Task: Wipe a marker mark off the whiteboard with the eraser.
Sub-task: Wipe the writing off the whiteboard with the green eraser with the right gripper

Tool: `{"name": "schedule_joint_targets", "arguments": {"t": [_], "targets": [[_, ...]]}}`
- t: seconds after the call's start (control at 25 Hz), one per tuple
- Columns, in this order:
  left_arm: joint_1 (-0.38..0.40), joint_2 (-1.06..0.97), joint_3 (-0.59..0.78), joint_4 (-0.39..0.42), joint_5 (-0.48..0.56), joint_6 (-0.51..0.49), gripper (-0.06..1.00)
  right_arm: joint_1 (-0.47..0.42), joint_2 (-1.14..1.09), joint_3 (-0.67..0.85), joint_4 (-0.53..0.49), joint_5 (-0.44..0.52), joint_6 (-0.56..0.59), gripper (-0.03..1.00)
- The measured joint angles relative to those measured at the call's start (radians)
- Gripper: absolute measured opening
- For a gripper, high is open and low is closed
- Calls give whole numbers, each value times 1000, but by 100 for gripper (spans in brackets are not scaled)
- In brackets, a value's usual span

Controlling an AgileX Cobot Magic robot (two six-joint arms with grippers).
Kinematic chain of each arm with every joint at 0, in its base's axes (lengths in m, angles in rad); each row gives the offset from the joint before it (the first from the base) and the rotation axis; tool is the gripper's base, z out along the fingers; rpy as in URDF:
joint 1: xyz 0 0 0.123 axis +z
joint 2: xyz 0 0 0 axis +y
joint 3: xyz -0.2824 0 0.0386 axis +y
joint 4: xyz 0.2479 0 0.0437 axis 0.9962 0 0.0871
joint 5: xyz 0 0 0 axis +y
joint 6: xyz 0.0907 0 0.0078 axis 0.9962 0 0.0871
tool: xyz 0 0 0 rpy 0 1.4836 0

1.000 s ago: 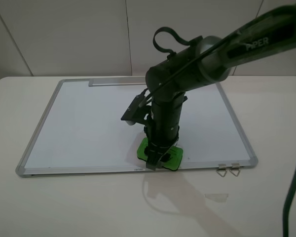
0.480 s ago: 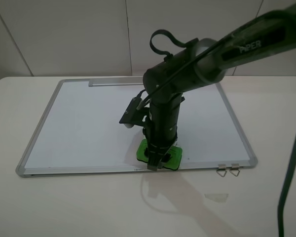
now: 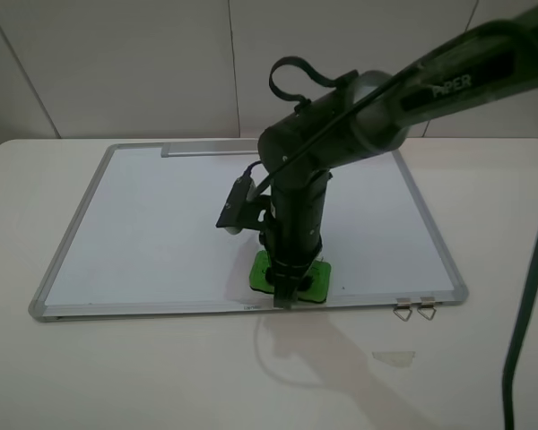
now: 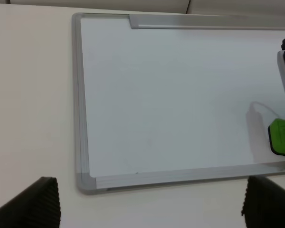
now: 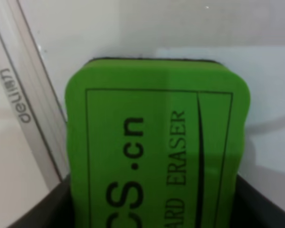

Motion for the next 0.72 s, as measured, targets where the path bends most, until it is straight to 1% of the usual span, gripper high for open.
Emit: {"name": "schedule_joint_targets", "arguments": {"t": [0.2, 0.32, 0.4, 0.56, 0.72], "targets": [[0, 0, 0, 0, 0, 0, 78, 1, 0, 0, -5, -1, 1, 59], [0, 0, 0, 0, 0, 0, 78, -19, 1, 0, 18, -1, 1, 59], [0, 0, 0, 0, 0, 0, 78, -51, 1, 0, 34, -5, 1, 59], [0, 0, 0, 0, 0, 0, 78, -148, 2, -1, 39, -45, 1, 59], [0, 0, 0, 0, 0, 0, 78, -215, 2, -1, 54, -86, 1, 59]]}}
